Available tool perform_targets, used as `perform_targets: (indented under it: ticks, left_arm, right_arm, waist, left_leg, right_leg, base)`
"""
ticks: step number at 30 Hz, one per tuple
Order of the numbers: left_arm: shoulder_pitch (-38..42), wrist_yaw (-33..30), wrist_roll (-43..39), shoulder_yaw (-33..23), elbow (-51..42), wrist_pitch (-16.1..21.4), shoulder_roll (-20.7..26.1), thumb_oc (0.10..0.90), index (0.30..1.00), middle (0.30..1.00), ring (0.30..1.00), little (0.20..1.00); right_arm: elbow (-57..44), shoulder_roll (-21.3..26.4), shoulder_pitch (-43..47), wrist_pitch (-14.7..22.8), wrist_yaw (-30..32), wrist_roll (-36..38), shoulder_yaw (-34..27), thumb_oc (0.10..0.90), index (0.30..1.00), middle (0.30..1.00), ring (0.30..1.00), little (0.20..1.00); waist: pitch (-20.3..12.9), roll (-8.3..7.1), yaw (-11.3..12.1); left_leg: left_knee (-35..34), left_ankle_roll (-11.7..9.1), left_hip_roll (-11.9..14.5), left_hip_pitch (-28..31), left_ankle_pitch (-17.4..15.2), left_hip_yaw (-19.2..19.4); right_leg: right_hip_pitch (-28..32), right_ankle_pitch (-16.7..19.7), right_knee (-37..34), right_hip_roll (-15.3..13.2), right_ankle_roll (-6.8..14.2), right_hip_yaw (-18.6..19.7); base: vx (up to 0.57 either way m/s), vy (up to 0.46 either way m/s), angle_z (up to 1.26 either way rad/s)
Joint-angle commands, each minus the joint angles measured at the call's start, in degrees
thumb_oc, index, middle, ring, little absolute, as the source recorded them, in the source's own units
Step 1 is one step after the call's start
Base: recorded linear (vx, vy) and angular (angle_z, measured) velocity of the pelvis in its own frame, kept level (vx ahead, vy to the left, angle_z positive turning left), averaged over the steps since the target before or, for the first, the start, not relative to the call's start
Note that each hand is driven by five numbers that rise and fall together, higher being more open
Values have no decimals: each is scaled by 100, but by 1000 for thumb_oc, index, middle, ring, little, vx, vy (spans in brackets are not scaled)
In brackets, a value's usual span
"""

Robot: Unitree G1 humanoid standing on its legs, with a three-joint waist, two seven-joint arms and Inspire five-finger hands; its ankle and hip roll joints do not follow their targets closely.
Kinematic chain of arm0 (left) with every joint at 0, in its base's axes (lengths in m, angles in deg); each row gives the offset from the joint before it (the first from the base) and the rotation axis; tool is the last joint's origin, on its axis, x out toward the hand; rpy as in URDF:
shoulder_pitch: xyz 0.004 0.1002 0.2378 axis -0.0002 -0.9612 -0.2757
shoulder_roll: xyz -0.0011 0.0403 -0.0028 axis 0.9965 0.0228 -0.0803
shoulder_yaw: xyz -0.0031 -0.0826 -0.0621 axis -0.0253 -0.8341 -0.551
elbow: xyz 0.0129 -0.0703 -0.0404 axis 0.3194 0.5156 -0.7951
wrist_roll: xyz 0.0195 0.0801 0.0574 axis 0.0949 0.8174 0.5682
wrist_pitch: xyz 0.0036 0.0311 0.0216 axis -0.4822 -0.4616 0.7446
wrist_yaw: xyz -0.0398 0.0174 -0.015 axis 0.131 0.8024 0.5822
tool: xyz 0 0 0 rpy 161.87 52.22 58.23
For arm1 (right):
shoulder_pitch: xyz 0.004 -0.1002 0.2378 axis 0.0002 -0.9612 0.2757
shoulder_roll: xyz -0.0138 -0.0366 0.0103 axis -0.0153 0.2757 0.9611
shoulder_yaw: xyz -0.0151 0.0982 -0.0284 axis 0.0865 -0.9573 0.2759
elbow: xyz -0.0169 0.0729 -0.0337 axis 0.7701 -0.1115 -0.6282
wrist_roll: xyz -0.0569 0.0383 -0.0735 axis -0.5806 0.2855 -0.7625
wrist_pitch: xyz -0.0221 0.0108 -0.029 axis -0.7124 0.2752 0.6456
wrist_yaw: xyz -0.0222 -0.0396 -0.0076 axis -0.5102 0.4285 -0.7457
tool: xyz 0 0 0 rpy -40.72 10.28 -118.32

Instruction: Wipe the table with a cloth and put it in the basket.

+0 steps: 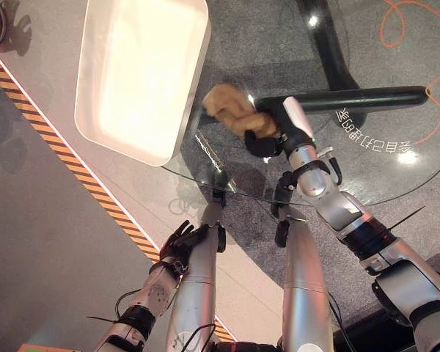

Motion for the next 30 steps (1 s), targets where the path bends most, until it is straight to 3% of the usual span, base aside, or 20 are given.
perform_targets:
  ticks: [1, 6, 12, 18, 30]
  left_arm:
    - [-237, 118, -40, 274, 91, -139, -140, 800, 900, 900, 900, 900]
    - [-253, 130, -119, 294, 113, -168, -46, 800, 900, 900, 900, 900]
    - [-259, 178, -124, 303, 104, -155, -2, 800, 900, 900, 900, 900]
    - [-255, 174, -120, 317, 71, -144, 17, 800, 900, 900, 900, 900]
    - [-383, 224, -148, 281, 148, -20, -24, 800, 900, 900, 900, 900]
  right_arm:
    - [-785, -34, -26, 161, -1089, 319, 681, 100, 300, 300, 300, 200]
    - [-1096, 150, 66, 205, -1512, 506, 956, 100, 300, 300, 300, 200]
    - [-1232, 232, 114, 173, -1512, 563, 1034, 100, 300, 300, 300, 200]
    - [-1192, 301, 65, 203, -1286, 576, 975, 100, 300, 300, 300, 200]
    - [-1107, 297, -66, 200, -74, 457, 395, 100, 300, 300, 300, 200]
  waist:
    - [-112, 201, 14]
    - [-112, 186, 26]
    - [-112, 175, 30]
    - [-112, 161, 18]
    - [-112, 183, -26]
  left_leg:
    - [876, 222, -359, -308, -769, 360]
    - [902, 217, -344, -338, -754, 363]
    - [920, 216, -326, -387, -749, 358]
    - [892, 228, -314, -374, -745, 365]
    - [925, 242, -280, -392, -786, 384]
  right_leg:
    - [36, 863, -1210, 66, 283, -350]
    - [9, 861, -1177, 55, 281, -378]
    - [-42, 854, -1139, 57, 278, -382]
    - [-39, 863, -1149, 67, 286, -392]
    - [-95, 855, -1067, 91, 283, -347]
  base:
    - [4, -21, 8]
    - [2, -16, 9]
    - [0, 0, 0]
    - [0, 0, 0]
    - [0, 0, 0]
